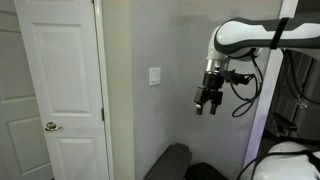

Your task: Flip the right light switch

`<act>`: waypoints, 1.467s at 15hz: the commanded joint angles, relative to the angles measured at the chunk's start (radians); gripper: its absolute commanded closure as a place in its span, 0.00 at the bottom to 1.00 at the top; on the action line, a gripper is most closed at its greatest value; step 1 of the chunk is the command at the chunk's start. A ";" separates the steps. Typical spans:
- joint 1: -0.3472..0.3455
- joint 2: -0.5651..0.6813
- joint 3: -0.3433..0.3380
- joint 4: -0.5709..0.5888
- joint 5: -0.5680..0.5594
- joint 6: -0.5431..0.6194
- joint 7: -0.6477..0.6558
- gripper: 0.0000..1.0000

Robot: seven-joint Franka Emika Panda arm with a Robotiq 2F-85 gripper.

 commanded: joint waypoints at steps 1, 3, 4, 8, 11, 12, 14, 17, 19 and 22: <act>-0.022 0.003 0.013 0.003 0.009 -0.005 -0.013 0.00; -0.022 0.003 0.013 0.003 0.009 -0.005 -0.013 0.00; -0.022 0.003 0.013 0.003 0.009 -0.005 -0.013 0.00; -0.017 0.021 0.011 0.007 -0.002 0.005 -0.032 0.26; -0.026 0.080 0.004 0.029 -0.010 0.067 -0.037 0.47; -0.032 0.112 0.002 0.041 -0.017 0.115 -0.039 0.53; -0.038 0.156 0.000 0.052 -0.035 0.234 -0.049 0.66; -0.050 0.236 0.000 0.072 -0.069 0.397 -0.041 0.85; -0.053 0.291 -0.002 0.092 -0.084 0.484 -0.039 0.98; -0.048 0.378 -0.003 0.144 -0.097 0.605 -0.041 1.00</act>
